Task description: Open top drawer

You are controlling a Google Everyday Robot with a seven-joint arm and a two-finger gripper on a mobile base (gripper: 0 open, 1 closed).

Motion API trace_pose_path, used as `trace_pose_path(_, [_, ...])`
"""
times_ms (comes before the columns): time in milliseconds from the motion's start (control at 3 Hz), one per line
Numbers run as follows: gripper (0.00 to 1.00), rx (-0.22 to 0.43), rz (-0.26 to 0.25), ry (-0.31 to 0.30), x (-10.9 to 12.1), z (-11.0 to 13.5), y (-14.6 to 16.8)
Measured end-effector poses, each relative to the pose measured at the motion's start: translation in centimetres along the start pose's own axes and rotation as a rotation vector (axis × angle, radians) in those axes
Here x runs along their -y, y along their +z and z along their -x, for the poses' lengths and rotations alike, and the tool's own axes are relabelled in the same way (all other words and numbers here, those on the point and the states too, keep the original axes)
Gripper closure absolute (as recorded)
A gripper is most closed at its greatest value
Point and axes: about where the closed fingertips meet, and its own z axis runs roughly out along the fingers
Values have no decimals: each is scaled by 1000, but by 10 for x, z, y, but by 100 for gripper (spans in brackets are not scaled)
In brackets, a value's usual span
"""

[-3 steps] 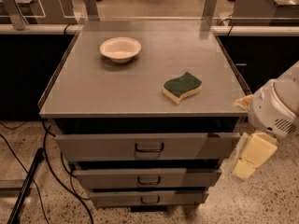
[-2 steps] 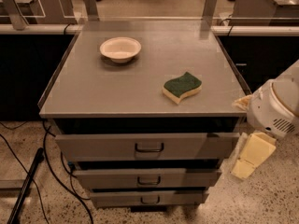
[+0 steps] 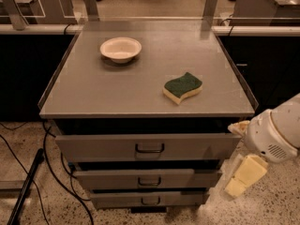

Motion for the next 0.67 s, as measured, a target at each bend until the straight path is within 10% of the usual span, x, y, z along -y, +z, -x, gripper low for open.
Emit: trace_pose_path(667, [0, 89, -21, 3, 1, -5, 16])
